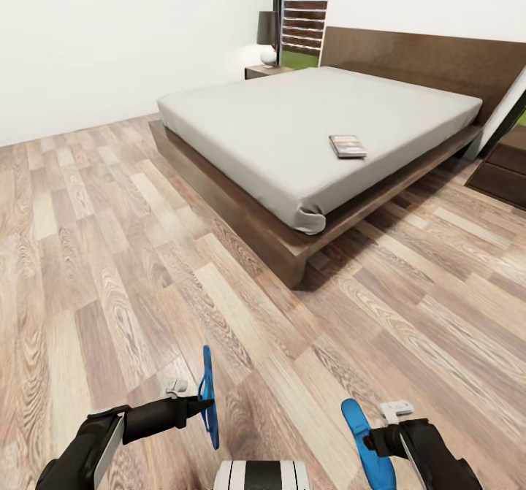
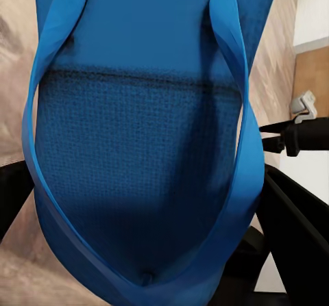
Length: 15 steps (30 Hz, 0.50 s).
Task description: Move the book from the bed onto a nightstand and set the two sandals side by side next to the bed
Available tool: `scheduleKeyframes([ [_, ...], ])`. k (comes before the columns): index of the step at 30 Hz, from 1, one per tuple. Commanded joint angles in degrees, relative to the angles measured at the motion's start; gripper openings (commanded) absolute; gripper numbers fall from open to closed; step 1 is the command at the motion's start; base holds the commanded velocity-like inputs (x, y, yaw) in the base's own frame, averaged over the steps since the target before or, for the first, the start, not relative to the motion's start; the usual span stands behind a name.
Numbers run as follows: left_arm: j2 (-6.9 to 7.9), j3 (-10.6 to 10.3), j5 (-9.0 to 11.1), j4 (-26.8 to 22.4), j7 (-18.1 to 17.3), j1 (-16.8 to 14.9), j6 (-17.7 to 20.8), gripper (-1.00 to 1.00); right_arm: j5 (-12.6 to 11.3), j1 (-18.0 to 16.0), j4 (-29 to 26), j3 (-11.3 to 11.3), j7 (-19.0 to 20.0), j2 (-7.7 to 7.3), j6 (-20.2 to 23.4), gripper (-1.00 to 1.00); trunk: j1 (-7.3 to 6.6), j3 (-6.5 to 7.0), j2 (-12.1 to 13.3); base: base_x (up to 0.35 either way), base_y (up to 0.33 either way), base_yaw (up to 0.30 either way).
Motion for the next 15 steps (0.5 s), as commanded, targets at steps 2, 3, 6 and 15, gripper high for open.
scheduleKeyframes([
  [2, -0.02, 0.14, -0.03, -0.04, -0.27, -0.03, 0.56, -1.0, 0.62, -0.02, -0.08, -0.19, 0.13, 0.04, 0.16, 1.0, 0.04, -0.49, -0.05, 0.0, 0.0, 0.0],
  [3, -0.02, 0.14, -0.03, -0.02, -0.27, -0.03, 0.56, -1.0, 0.63, -0.02, -0.07, -0.19, 0.07, 0.04, 0.16, 1.0, 0.06, -0.71, -0.06, 0.0, 0.0, 0.0],
  [6, -0.08, 0.14, -0.03, 0.0, -0.27, -0.03, 0.56, -1.0, 0.64, -0.02, -0.05, -0.19, 0.05, 0.04, 0.22, 1.0, 0.14, -1.38, -0.1, 0.0, 0.0, 0.0],
  [15, -0.13, 0.14, -0.03, 0.04, -0.27, -0.03, 0.56, -1.0, 0.28, -0.02, -0.16, -0.19, 1.62, -0.04, 0.32, 1.0, 0.37, -3.37, -0.22, 0.0, 0.0, 0.0],
])
